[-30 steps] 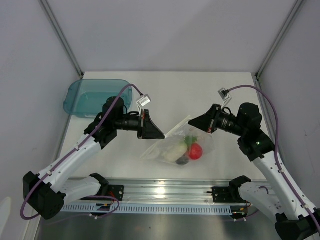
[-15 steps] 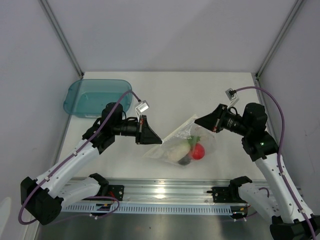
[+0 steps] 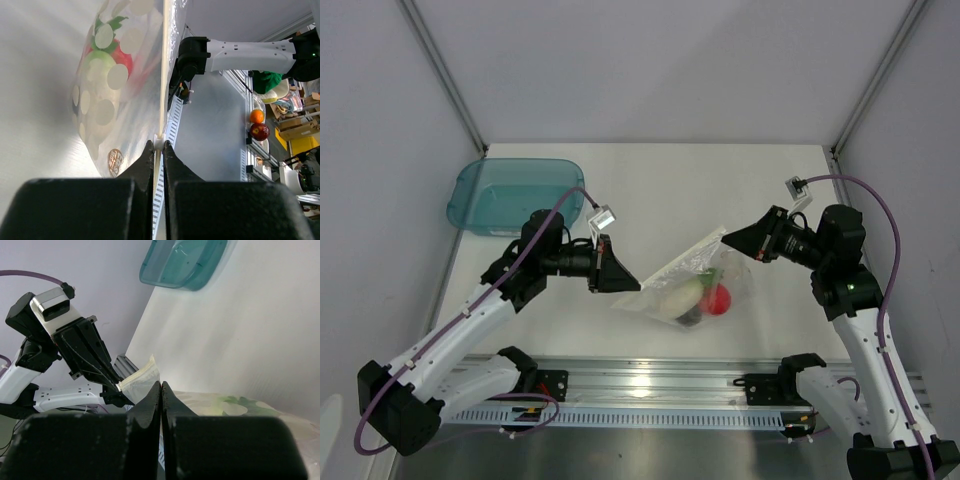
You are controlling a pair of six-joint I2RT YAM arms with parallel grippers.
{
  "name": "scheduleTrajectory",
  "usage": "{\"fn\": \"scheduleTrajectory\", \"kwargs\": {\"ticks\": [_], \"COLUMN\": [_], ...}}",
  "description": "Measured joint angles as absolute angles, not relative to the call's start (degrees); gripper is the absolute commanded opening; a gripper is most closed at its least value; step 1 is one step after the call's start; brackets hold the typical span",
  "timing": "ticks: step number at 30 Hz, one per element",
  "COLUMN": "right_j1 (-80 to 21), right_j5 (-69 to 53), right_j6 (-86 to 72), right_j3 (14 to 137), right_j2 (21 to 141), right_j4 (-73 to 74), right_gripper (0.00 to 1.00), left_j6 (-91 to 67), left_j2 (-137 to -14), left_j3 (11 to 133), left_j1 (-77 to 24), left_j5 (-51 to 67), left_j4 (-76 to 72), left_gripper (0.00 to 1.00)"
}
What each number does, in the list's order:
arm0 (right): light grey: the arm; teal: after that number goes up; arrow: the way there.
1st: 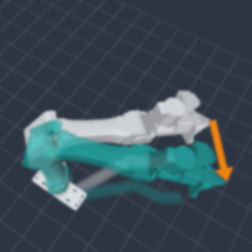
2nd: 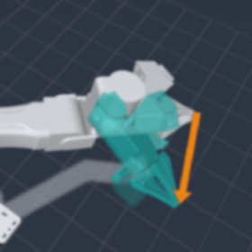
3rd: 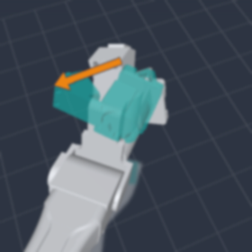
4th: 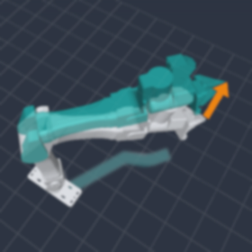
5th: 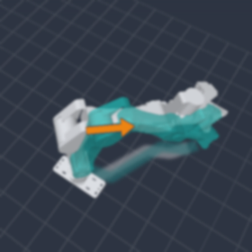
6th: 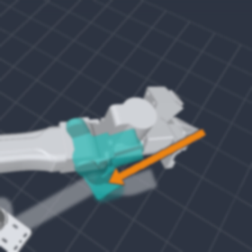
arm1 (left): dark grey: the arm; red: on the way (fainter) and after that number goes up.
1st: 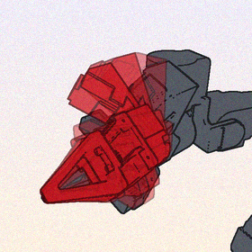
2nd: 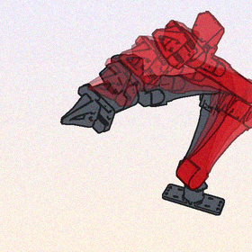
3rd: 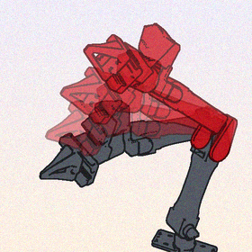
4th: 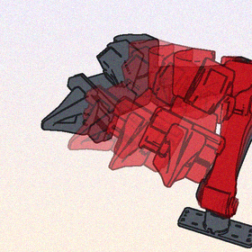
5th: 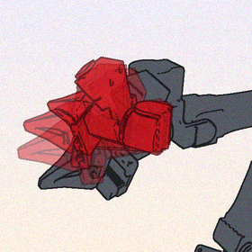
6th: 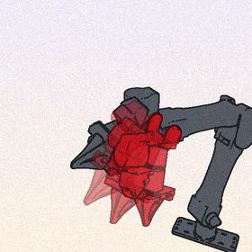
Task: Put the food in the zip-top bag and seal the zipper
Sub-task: Zip the zipper food storage bag at the center of the board.
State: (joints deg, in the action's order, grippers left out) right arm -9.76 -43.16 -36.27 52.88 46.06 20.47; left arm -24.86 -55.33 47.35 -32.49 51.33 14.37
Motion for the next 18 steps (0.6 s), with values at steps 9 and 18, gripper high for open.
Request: {"fn": "scheduleTrajectory", "kwargs": {"ticks": [9,18], "right_j1": [-8.25,-7.70], "right_j5": [-44.99,-46.15], "right_j6": [-36.34,-37.78], "right_j3": [52.86,52.86], "right_j2": [45.69,46.19], "right_j4": [20.64,18.39], "right_gripper": [0.00,0.00], "left_j6": [-24.49,-24.32], "left_j2": [-54.54,-52.18], "left_j3": [46.61,44.27], "left_j1": [-32.49,-32.49], "left_j5": [51.20,51.35], "left_j4": [15.11,16.03], "left_gripper": [0.01,0.01]}}
